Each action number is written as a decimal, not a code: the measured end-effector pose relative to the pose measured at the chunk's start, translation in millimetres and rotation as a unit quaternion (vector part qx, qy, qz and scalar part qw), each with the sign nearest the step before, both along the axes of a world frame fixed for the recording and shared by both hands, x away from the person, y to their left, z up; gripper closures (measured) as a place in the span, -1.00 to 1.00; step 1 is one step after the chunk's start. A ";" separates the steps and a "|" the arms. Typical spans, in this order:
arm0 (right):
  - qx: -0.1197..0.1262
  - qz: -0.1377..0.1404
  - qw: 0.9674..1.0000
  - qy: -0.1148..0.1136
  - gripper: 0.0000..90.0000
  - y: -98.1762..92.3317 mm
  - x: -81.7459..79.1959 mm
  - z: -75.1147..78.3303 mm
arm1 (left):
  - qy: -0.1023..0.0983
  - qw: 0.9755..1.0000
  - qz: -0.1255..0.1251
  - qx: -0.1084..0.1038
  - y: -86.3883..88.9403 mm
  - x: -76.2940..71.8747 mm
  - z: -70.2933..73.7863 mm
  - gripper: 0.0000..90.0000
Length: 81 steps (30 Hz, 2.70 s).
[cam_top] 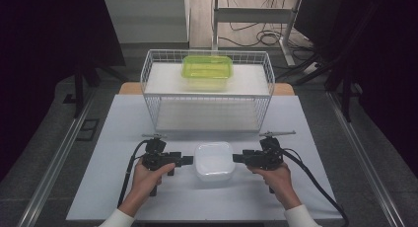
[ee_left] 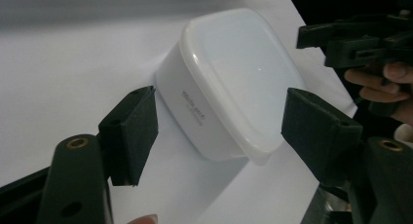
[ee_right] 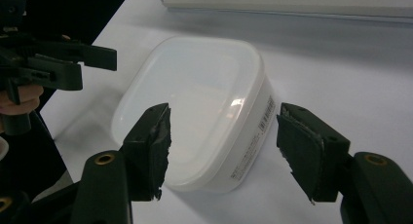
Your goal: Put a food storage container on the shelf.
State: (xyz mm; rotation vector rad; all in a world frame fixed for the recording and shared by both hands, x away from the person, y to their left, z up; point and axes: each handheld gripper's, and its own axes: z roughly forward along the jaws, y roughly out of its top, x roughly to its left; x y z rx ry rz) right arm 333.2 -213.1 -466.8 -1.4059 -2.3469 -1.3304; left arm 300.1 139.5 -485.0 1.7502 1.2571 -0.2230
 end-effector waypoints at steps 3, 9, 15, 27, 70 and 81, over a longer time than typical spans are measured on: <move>0.007 -0.002 1.000 0.009 -0.15 0.5 5.3 -2.9 | 0.014 1.000 0.004 -0.006 -4.0 5.8 -4.5 -0.31; 0.007 -0.006 1.000 0.021 -0.12 1.2 11.4 -7.4 | 0.038 0.999 0.006 -0.023 -10.4 13.5 -12.4 -0.22; 0.010 0.000 0.999 0.035 -0.08 3.3 14.0 -12.3 | 0.051 0.998 -0.004 -0.035 -14.8 16.2 -17.7 -0.16; 0.028 0.010 0.997 0.065 0.07 7.2 18.1 -20.4 | 0.075 0.995 -0.013 -0.057 -14.4 19.7 -23.9 0.05; 0.057 0.023 0.996 0.061 0.71 0.6 9.3 -14.8 | 0.068 0.993 -0.011 -0.093 -4.0 10.9 -20.6 0.79; 0.057 0.027 0.997 0.052 0.72 0.6 6.9 -12.4 | 0.059 0.994 -0.016 -0.088 -3.1 9.8 -18.4 0.79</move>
